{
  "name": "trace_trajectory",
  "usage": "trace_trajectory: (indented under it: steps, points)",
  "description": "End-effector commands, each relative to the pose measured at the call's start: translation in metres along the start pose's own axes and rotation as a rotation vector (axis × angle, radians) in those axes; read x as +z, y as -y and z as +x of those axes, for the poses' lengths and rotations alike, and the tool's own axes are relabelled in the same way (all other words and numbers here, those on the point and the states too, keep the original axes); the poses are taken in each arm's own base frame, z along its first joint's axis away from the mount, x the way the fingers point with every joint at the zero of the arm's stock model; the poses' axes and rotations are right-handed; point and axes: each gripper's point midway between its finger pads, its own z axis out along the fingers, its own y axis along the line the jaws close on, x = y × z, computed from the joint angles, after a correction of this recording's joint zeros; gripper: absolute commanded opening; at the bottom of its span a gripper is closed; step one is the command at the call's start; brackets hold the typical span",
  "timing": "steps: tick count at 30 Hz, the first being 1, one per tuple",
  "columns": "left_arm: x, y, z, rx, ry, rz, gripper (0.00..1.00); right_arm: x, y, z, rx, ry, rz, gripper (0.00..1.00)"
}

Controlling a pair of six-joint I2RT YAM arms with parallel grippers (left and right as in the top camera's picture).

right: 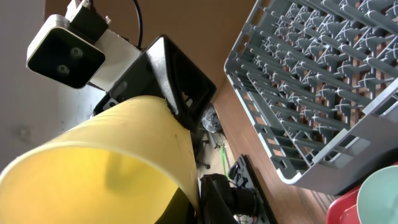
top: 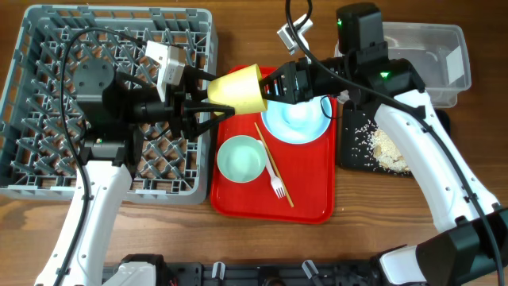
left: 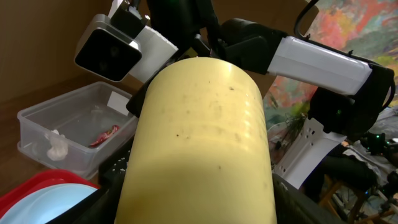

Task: Sort waste into correct bins and load items into the dishwasher rack
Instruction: 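Hand the yellow cup from the right gripper to the left gripper, then place the yellow cup upside down in the dish rack with the left gripper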

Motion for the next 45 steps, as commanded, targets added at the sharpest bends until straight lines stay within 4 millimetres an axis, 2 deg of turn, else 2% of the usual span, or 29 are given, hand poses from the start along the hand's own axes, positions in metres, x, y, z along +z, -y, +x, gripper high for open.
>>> trace_trajectory:
  steps: [1, 14, 16, 17, 20, 25, 27, 28, 30, 32, 35, 38, 41, 45]
  points:
    - [0.001, 0.001, -0.003, 0.011, 0.002, 0.001, 0.64, 0.005, -0.002, 0.004, 0.013, -0.029, -0.031, 0.04]
    - [0.001, 0.001, -0.003, 0.011, 0.002, 0.000, 0.52, 0.005, -0.002, 0.004, 0.013, -0.029, -0.031, 0.05]
    - [0.000, 0.000, -0.004, 0.011, 0.003, -0.003, 0.50, 0.005, -0.002, 0.004, 0.013, -0.029, -0.031, 0.11]
    - [0.000, 0.000, -0.004, 0.009, 0.005, -0.008, 0.48, 0.005, -0.001, 0.004, 0.012, -0.028, -0.029, 0.19]
    - [-0.004, -0.005, -0.005, -0.004, 0.012, -0.029, 0.41, 0.005, 0.001, 0.003, 0.012, -0.019, -0.013, 0.31]
    - [-0.015, -0.021, -0.003, -0.074, 0.034, -0.106, 0.33, -0.001, 0.011, -0.005, 0.015, 0.019, 0.036, 0.38]
    - [-0.022, -0.028, -0.001, -0.104, 0.041, -0.137, 0.27, -0.006, 0.019, -0.010, 0.018, 0.046, 0.071, 0.40]
    - [-0.025, -0.033, 0.000, -0.125, 0.048, -0.162, 0.25, -0.009, 0.023, -0.013, 0.020, 0.062, 0.093, 0.40]
    - [-0.032, -0.042, 0.002, -0.148, 0.058, -0.208, 0.12, -0.016, 0.034, -0.020, 0.024, 0.102, 0.151, 0.40]
    - [-0.043, -0.058, 0.008, -0.186, 0.071, -0.298, 0.04, -0.024, 0.049, -0.028, 0.035, 0.150, 0.230, 0.40]
    - [-0.060, -0.086, 0.020, -0.264, 0.082, -0.465, 0.04, -0.038, 0.072, -0.034, 0.064, 0.206, 0.349, 0.40]
    - [-0.084, -0.114, 0.039, -0.373, 0.084, -0.672, 0.04, -0.049, 0.092, -0.031, 0.066, 0.222, 0.468, 0.40]
    - [-0.107, -0.128, 0.057, -0.457, 0.077, -0.830, 0.04, -0.062, 0.116, -0.020, 0.087, 0.211, 0.619, 0.38]
    - [-0.145, -0.132, 0.073, -0.576, 0.051, -1.047, 0.04, -0.079, 0.136, -0.003, 0.102, 0.171, 0.779, 0.38]
